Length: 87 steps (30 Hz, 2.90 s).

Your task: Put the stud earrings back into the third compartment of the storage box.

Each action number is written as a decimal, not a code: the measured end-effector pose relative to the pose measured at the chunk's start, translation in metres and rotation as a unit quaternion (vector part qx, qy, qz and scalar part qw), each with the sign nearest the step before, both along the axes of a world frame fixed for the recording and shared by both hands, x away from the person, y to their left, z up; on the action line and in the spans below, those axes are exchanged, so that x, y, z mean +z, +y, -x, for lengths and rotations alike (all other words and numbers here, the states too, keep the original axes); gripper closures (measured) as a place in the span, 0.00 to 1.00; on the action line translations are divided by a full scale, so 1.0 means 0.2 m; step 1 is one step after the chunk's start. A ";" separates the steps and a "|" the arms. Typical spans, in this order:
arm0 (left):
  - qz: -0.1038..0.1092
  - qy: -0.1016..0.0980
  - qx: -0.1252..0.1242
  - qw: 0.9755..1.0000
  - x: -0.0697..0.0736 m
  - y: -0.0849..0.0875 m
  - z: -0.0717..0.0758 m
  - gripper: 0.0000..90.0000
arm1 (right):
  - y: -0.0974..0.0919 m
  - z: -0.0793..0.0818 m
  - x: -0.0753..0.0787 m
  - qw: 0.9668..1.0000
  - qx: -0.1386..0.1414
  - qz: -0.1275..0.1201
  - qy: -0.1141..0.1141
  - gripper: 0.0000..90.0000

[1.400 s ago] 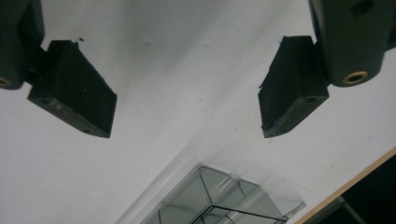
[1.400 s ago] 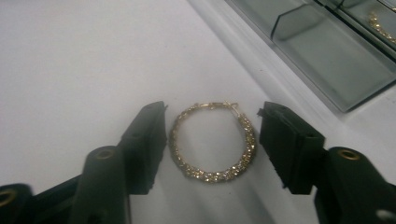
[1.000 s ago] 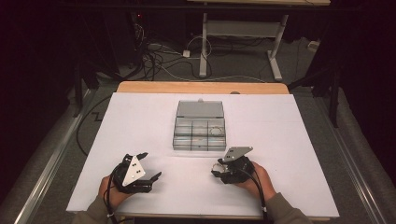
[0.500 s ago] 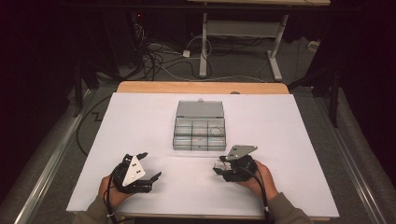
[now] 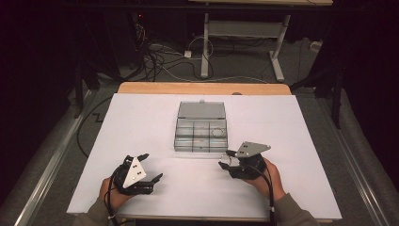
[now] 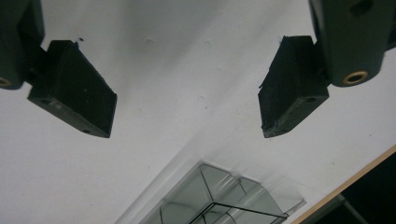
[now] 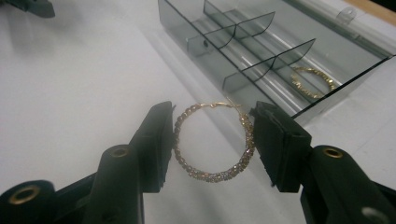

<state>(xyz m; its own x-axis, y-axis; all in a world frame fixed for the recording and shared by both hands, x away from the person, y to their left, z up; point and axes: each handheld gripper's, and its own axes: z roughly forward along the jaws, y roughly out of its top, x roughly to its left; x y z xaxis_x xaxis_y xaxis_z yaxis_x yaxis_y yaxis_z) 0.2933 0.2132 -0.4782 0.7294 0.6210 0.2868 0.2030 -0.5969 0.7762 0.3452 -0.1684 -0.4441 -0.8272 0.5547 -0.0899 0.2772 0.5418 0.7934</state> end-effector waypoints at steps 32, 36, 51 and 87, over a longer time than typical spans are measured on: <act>0.004 -0.001 -0.003 1.000 0.00 0.00 0.00 0.20 | -0.05 -0.22 0.15 0.997 -0.057 -0.035 -0.041 0.55; 0.004 -0.002 -0.003 1.000 0.00 0.00 0.00 0.20 | -0.02 -0.27 0.15 0.997 -0.061 -0.027 -0.040 0.55; 0.003 -0.003 -0.006 1.000 0.00 0.01 0.00 0.20 | 0.09 -0.42 0.13 0.996 -0.080 0.002 -0.037 0.55; 0.002 -0.001 -0.008 1.000 -0.01 0.01 0.00 0.20 | 0.22 -0.60 0.01 0.991 -0.121 0.059 -0.022 0.50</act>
<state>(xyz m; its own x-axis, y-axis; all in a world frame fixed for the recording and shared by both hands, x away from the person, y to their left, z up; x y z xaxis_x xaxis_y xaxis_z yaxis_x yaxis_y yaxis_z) 0.2933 0.2151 -0.4799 0.7391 0.6102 0.2852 0.1922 -0.5968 0.7790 0.4644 -0.1248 -0.4420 -0.6646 0.7201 -0.1993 0.3769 0.5535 0.7427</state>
